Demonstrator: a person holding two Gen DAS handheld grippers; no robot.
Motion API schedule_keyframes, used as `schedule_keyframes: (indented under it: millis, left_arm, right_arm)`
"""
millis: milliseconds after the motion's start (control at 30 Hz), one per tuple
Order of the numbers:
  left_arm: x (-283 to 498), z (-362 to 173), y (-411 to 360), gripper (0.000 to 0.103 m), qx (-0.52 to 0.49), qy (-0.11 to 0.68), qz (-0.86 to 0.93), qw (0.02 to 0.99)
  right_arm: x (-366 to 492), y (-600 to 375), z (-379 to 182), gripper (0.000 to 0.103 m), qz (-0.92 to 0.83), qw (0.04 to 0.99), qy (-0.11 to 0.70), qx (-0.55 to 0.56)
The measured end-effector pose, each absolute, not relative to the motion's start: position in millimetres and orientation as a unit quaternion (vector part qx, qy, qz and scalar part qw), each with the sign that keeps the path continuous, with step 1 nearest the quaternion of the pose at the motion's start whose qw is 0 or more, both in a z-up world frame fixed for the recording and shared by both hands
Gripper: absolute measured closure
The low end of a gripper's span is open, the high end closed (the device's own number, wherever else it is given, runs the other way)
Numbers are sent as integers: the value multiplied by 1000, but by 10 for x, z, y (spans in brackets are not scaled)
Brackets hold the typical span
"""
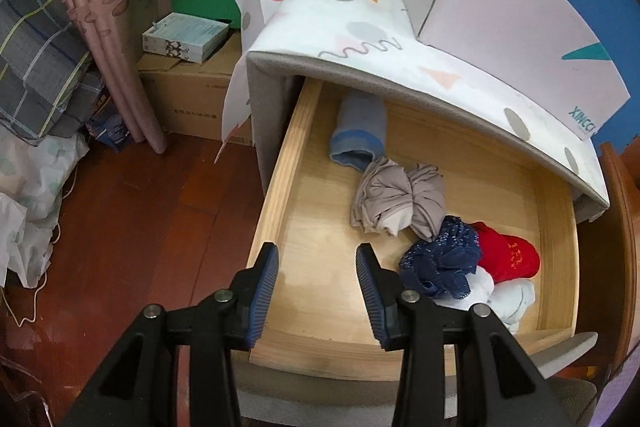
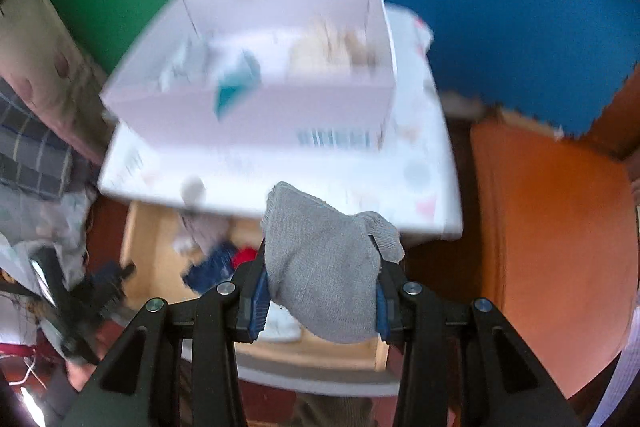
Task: Take underwear out of drawer
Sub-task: 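Carry the grey sock into the white box and open the right gripper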
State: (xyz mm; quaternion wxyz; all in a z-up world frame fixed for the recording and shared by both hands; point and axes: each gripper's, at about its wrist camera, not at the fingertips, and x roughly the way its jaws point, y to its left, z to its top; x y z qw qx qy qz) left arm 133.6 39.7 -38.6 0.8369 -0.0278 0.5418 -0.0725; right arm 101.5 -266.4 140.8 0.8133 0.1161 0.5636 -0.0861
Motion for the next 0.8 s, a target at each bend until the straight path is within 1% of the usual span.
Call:
schedule_keyframes:
  millis: [133,233,333,467,700,800]
  left_arm:
    - [1331,-379,382,62,-25,541,-73,838]
    - [1324,-376,395,62,-28,538,-72,839]
    - [1328,-383,405,62,-31,540,-71,838]
    - [1331,-381,405,62,-30,539,-72,839]
    - [1341,-394,385,62,-26,541,-78,837]
    - [1355,-415,402,62,-30,546,-76,834]
  right_arm:
    - [1417,-2676,1671,65,-93,832,538,102]
    - [1703,-2706,1711,65,-96,840,526,94]
    - [2001,-2715,1661,65,-105,837,531,78]
    - [2351,-2727,1469,65,-113,828,545,63]
    - [2625,-2717,1049,64,-121,813,567,56]
    - [2656,-2729,926,58,-118,805,578,65]
